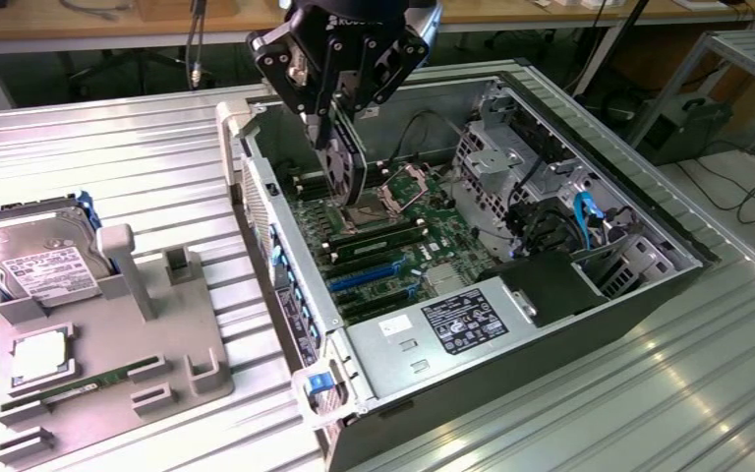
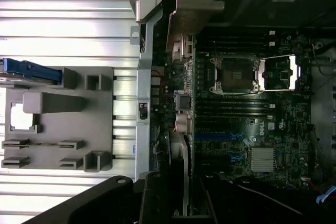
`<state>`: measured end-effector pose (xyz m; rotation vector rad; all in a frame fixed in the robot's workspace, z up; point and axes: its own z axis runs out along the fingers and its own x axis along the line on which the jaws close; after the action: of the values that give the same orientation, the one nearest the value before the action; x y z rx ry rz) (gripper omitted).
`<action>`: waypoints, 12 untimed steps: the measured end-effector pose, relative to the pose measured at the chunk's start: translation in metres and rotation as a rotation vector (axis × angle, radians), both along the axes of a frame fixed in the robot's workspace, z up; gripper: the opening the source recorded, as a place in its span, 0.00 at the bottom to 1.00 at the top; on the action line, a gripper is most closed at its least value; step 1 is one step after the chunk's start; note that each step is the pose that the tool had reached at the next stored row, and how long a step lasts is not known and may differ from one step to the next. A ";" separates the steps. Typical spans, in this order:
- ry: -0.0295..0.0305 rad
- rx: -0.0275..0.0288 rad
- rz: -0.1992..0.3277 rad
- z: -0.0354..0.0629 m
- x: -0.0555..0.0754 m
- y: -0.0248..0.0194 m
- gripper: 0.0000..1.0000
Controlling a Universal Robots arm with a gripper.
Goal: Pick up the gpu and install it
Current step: 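Pick up the gpu and move the gpu toward the slot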
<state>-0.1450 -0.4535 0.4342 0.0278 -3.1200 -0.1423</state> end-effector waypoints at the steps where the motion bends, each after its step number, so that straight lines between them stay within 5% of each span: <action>1: 0.0000 0.0000 0.000 0.0000 0.001 0.0000 0.27; 12: 0.0000 0.0000 0.000 -0.0002 0.011 0.0000 0.27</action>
<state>-0.1340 -0.4535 0.4340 0.0278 -3.1200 -0.1423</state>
